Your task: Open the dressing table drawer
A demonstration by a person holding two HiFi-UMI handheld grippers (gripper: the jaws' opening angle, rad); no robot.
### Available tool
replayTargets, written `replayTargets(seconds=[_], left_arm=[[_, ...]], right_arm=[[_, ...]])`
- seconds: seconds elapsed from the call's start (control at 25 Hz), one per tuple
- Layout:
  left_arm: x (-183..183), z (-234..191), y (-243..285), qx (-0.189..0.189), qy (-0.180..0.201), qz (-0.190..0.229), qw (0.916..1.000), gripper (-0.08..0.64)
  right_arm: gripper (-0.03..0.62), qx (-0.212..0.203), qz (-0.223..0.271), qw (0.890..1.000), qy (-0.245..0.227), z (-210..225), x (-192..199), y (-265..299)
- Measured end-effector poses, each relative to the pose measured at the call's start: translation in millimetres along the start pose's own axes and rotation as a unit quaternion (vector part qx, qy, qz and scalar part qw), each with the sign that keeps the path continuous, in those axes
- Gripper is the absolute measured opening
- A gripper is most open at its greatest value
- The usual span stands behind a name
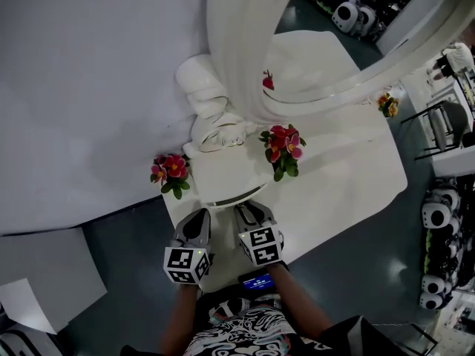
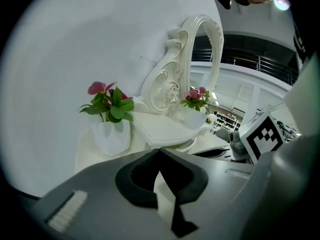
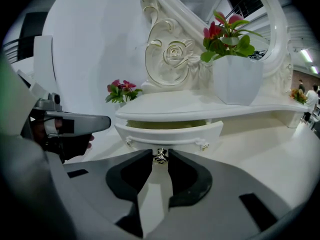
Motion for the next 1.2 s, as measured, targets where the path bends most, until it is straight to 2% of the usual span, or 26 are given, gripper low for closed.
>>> replayTargets(seconds=[0.4,0.92,1.12,1.2], left_arm=[[-5.9,2.4,-7.9,0.001,0.007,0.006,1.0000,0.002],[-14.5,7.7,-18.2,-0.007,0.016,0.021,0.9996,0.002],[-26.9,12.6,-22.9,-0.005,0.032,0.041,0.9986,0.003],[-33.6,15.8,-26.9,-0.008,0.032,0.051,0.9981,0.002]], right_arm=[[0.101,0.012,-0.010,1.000,0.008,-1.4,20.2,-17.0],[0.109,0.022,-0.011,0.999,0.021,-3.3,25.6,-27.5],[0.099,0.032,0.010,0.999,0.027,0.0,20.8,-51.2],[0.072,0.040,0.028,0.998,0.030,2.8,15.6,-65.3]])
Point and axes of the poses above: the fingertips, and each gripper's own axes: y forward along the fingers, z to its right, x out of its underside, the point moved 3 cm from there along -y, backward along the fingers, and after that the axes turned 11 degrees about y, right-handed, at the moved point
